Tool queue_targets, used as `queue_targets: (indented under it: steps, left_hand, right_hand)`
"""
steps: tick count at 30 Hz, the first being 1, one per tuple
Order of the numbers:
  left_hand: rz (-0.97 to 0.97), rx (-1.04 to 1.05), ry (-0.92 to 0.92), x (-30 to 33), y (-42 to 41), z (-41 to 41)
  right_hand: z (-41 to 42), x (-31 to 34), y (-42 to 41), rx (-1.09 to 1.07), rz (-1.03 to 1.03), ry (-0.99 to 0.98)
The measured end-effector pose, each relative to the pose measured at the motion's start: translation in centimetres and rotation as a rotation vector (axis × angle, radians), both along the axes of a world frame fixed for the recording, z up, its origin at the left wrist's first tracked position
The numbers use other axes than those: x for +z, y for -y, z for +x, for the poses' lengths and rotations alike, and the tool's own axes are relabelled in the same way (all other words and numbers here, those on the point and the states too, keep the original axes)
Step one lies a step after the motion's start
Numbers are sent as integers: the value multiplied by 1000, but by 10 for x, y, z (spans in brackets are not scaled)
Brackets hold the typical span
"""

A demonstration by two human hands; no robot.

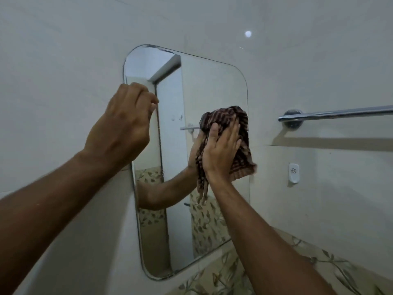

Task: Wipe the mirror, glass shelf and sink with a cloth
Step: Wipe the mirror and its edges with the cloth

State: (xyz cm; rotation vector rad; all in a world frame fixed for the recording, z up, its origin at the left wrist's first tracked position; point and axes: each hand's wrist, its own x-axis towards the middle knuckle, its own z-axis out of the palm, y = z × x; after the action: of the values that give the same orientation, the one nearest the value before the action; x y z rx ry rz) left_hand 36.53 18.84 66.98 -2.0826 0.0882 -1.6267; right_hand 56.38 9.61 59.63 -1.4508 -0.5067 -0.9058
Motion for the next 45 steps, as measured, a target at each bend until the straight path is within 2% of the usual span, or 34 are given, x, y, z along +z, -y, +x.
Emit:
queue_targets:
  steps: [2, 6, 8, 11, 16, 18, 23, 27, 31, 34, 37, 42, 45]
  left_hand:
    - [3, -2, 6, 0, -1, 1]
    - [-5, -15, 9, -1, -3, 2]
    - [-5, -26, 21, -1, -3, 1]
    - [-15, -44, 30, -2, -2, 1]
    - [-177, -181, 65, -1, 1, -4]
    - [-236, -245, 122, 1, 2, -8]
    - [-298, -343, 166, 1, 3, -9]
    - [-336, -377, 200, 2, 2, -9]
    - [-276, -255, 222, 8, -1, -15]
    - [-248, -186, 203, 11, -4, -17]
    - [-209, -92, 154, 8, -1, -3]
    - [-78, 165, 128, 4, 0, 2]
    - [-88, 196, 136, 4, 1, 4]
  right_hand:
    - [-18, -24, -7, -2, -19, 36]
    - [-67, -84, -14, 35, -278, 352]
    - [-71, -85, -13, 40, -365, 466]
    - [-75, -46, -14, 25, -388, 559]
    - [-87, 27, -24, -1, -339, 551]
    - [-90, 21, -26, 15, -314, 539]
    - [-90, -36, -27, 49, -367, 679]
    - [-98, 8, -28, 38, -352, 689]
    - [-106, 89, -40, 0, -343, 696]
    - [-97, 125, -40, 30, -346, 712]
    - [-54, 126, -26, 17, -252, 652]
    - [-32, 108, -17, 37, -119, 381]
    - [-62, 87, -26, -10, -238, 550]
